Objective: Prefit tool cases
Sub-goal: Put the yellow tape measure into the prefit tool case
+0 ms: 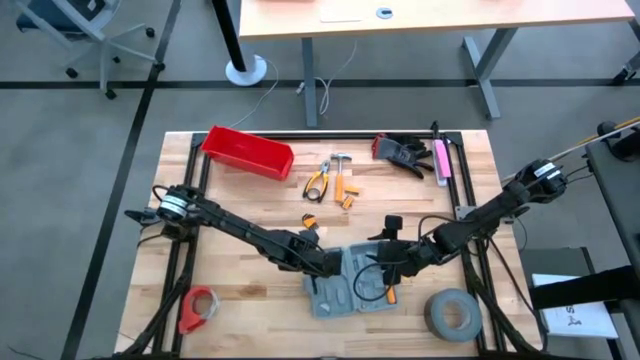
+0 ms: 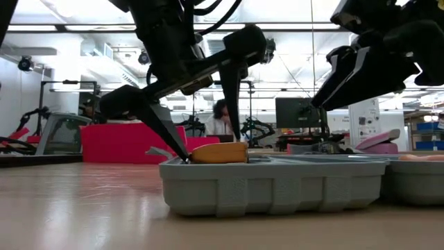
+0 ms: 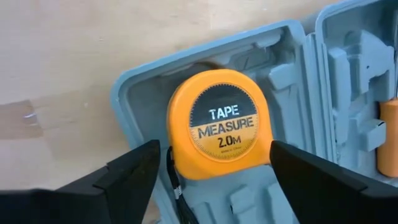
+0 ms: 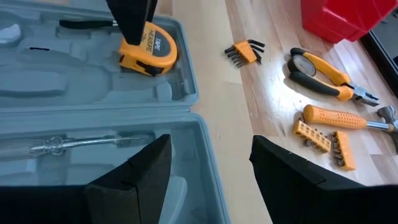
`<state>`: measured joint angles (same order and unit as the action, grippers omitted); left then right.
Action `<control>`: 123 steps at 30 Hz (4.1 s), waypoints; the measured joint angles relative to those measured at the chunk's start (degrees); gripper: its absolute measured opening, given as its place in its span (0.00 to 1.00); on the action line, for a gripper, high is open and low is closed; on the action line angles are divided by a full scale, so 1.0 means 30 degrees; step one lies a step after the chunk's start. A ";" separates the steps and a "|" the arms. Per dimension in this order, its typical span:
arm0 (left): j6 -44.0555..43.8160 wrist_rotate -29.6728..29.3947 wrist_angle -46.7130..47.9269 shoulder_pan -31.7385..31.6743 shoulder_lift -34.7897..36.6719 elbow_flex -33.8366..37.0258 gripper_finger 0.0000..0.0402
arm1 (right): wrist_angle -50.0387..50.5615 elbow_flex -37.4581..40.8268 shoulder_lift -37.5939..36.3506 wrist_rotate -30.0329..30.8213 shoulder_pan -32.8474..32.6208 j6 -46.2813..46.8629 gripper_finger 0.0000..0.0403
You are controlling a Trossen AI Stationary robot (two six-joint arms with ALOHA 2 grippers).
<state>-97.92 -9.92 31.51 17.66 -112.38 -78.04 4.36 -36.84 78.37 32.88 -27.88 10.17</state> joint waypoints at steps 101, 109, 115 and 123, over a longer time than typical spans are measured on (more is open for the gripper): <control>0.7110 0.1148 0.1651 -0.0959 0.1144 -0.0015 0.74 | -0.0117 0.0000 -0.0036 0.0371 0.0000 -0.0284 0.49; 0.6736 0.2550 0.0664 -0.0959 0.1523 -0.0015 0.74 | -0.0117 0.0000 -0.0044 0.0350 0.0000 -0.0260 0.49; 0.8429 0.2633 0.0742 -0.0959 0.1545 -0.0015 0.74 | -0.0082 0.0000 -0.0045 0.0372 0.0000 -0.0433 0.49; 1.1503 0.2551 0.1760 -0.1474 0.1545 -0.0015 0.72 | 0.0436 0.0000 -0.0988 0.0446 0.0007 -0.1531 0.49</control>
<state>-63.41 -2.26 36.79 13.24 -107.74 -78.08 5.67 -36.84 75.41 34.22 -27.86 5.57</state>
